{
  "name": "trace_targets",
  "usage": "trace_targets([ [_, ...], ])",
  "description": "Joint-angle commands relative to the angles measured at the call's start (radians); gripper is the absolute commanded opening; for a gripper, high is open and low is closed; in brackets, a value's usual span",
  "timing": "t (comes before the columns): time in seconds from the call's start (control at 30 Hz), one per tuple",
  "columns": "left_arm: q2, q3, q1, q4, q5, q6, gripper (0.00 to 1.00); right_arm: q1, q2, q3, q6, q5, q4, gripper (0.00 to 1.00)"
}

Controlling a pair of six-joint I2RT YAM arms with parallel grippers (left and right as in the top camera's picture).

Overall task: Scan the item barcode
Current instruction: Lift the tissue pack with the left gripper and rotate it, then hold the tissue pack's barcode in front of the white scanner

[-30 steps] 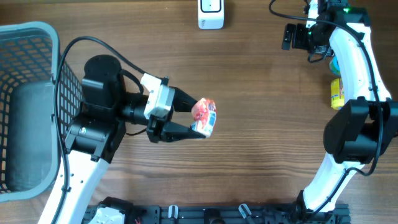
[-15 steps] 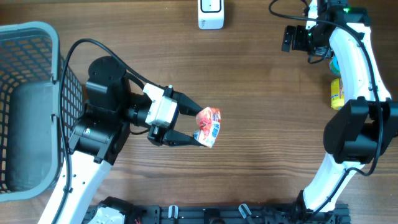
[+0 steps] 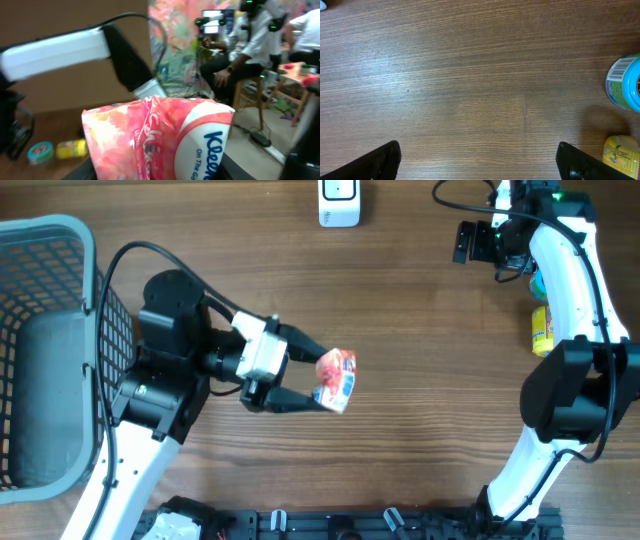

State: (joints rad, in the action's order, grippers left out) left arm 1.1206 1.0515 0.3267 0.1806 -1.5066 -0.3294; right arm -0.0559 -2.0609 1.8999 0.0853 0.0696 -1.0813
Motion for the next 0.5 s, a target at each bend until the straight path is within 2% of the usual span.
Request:
trace_targets([
  [0.0,0.078,0.001,0.002,0.020,0.301,0.144,0.49,-0.004,-0.019,-0.011,-0.003,-0.001,-0.005,1.00],
  [0.17,0.217,0.001,-0.060,0.004,0.351,0.317,0.54,-0.004,-0.019,-0.011,-0.003,-0.001,-0.005,1.00],
  [0.33,0.373,0.001,-0.136,-0.100,0.397,0.616,0.53,-0.004,-0.019,-0.011,-0.002,0.010,-0.004,1.00],
  [0.47,0.454,0.002,-0.161,-0.203,0.401,0.797,0.52,-0.004,-0.019,-0.011,-0.002,0.010,-0.004,1.00],
])
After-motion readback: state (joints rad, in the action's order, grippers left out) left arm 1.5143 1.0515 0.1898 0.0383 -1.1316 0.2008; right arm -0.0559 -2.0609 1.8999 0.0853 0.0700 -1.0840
